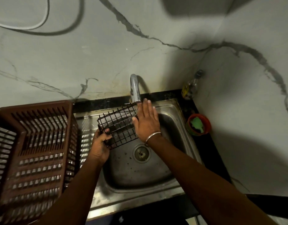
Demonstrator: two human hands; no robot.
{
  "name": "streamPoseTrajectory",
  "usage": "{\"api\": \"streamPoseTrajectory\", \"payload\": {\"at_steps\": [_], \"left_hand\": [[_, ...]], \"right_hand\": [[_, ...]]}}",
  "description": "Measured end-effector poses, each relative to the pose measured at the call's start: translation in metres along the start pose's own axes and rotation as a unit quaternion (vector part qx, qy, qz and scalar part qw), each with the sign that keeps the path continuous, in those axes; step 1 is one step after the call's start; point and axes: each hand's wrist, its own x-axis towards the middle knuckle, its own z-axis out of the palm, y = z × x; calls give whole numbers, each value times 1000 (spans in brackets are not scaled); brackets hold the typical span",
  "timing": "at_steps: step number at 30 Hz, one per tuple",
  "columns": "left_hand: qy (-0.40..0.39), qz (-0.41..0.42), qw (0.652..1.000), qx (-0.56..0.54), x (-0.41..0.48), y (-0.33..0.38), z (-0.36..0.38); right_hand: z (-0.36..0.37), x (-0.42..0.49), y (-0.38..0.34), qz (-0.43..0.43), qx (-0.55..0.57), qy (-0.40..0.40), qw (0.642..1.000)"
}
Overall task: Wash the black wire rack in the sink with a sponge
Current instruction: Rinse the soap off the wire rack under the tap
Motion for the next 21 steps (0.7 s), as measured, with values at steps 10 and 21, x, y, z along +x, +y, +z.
{"api": "streamPoseTrajectory", "payload": {"at_steps": [10, 21], "left_hand": [[2, -1, 1000, -14, -4, -5, -4], [5, 9, 1000, -26, 2, -2, 7]], "right_hand": [[16, -27, 1, -77, -6, 14, 997], [19, -43, 10, -86, -12, 28, 996]]}}
